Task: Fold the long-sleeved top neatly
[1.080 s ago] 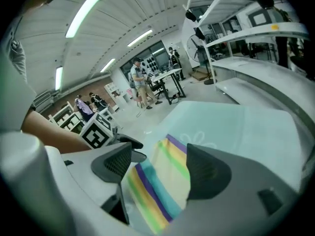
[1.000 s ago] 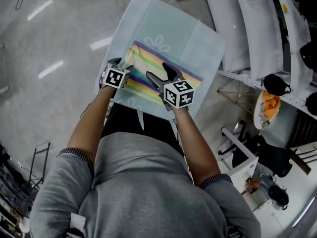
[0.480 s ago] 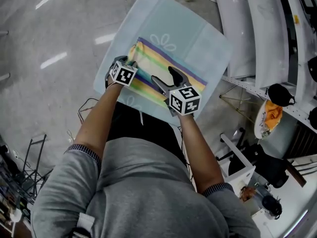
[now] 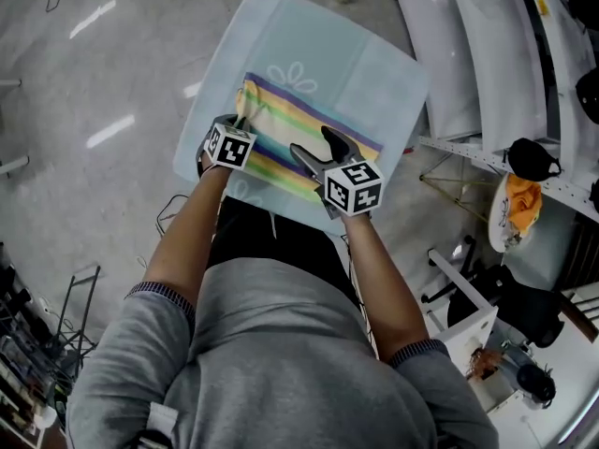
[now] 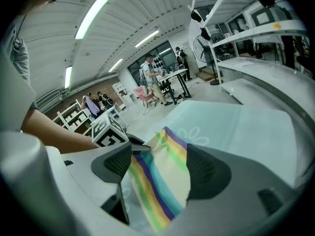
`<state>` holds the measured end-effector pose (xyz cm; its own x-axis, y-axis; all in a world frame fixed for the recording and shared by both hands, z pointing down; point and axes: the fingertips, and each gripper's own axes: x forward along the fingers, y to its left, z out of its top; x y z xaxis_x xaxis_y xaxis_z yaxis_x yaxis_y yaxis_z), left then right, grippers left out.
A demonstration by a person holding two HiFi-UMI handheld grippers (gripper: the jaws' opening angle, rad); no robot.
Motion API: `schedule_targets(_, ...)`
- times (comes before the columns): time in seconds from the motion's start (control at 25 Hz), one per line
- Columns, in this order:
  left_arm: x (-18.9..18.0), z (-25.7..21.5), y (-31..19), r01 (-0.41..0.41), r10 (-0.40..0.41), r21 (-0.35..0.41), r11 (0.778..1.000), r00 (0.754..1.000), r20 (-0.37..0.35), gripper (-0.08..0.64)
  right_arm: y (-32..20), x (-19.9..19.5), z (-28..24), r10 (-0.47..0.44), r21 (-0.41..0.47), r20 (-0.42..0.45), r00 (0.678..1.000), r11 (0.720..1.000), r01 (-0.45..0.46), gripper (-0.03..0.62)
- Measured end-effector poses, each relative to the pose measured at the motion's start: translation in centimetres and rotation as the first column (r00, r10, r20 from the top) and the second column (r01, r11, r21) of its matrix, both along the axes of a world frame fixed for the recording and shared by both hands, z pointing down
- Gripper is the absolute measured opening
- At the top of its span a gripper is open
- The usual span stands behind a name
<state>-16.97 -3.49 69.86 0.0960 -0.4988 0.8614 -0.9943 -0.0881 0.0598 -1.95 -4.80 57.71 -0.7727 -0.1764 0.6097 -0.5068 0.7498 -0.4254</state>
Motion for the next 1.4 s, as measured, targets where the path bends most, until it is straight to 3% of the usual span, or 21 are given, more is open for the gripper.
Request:
schedule_targets(0.28, 2.9, -5.2, 0.3, 0.012, -0.013, 0.036, 0.999, 1.000, 0.027, 0.048, -0.6, 3.3, -1.3, 0.027, 0.018, 0.033, 0.999, 0.999, -0.028, 0.367)
schedule_targets(0.88, 15.6, -12.0, -0.3, -0.186, 0.175, 0.063, 0.980, 0.973, 0.150, 0.048, -1.7, 13.8, -2.6, 0.125, 0.038, 0.076, 0.989, 0.991, -0.128, 0.368)
schedule_targets(1.2, 23.6, -11.5, -0.6, -0.234, 0.227, 0.047, 0.971, 0.967, 0.114, 0.049, -1.8, 20.5, -2.6, 0.228, 0.039, 0.074, 0.971, 0.972, -0.231, 0.368)
schedule_targets(1.4, 28.7, -8.7, -0.6, -0.254, 0.253, 0.010, 0.967, 0.967, 0.038, 0.049, -0.9, 24.8, -1.1, 0.295, 0.015, 0.047, 0.954, 0.955, -0.296, 0.368)
